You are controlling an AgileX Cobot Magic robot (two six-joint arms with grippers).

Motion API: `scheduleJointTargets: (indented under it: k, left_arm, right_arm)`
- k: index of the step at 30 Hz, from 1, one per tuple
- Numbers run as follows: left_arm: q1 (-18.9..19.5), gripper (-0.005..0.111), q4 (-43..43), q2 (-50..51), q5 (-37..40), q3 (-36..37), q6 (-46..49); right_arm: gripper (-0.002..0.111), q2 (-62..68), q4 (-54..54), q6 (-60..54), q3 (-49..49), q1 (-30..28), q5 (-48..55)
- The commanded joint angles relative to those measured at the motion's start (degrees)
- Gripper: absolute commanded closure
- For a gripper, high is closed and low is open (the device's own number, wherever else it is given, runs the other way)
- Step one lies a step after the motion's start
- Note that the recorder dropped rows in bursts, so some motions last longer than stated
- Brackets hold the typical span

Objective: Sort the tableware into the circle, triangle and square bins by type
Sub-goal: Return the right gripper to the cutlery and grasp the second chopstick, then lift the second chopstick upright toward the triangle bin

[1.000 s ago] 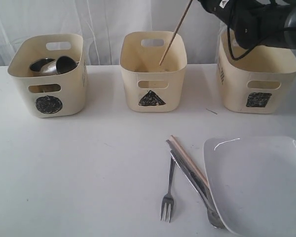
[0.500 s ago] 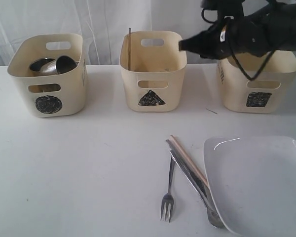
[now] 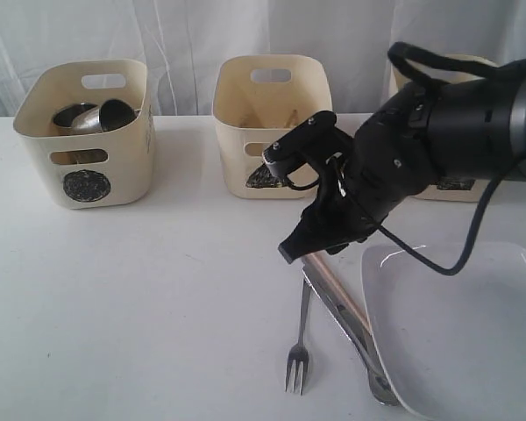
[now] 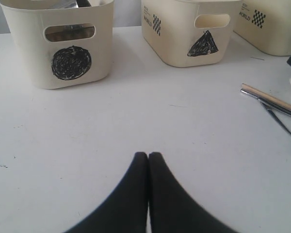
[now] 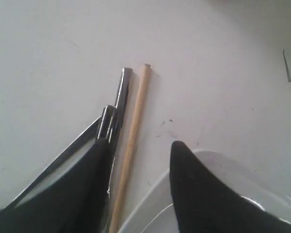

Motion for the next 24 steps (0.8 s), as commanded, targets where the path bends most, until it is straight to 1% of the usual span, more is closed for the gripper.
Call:
scheduleJointTargets:
  k: [1, 11, 24]
  left_arm:
    - [0.02, 0.107, -0.07, -0.24, 0.16, 0.41, -0.14]
    - [0.02, 0.107, -0.07, -0.24, 0.16, 0.41, -0.14]
    - [0.02, 0.107, -0.07, -0.24, 0.16, 0.41, -0.14]
  right_arm:
    - [0.069, 3.14, -3.52, 2.31, 0.15, 0.01, -1.29]
    - [0.069, 9.48, -5.45, 2.97, 0.03, -0.85, -4.03]
    - [0.069, 13.16, -5.45, 2.97, 0.03, -1.72, -5.18]
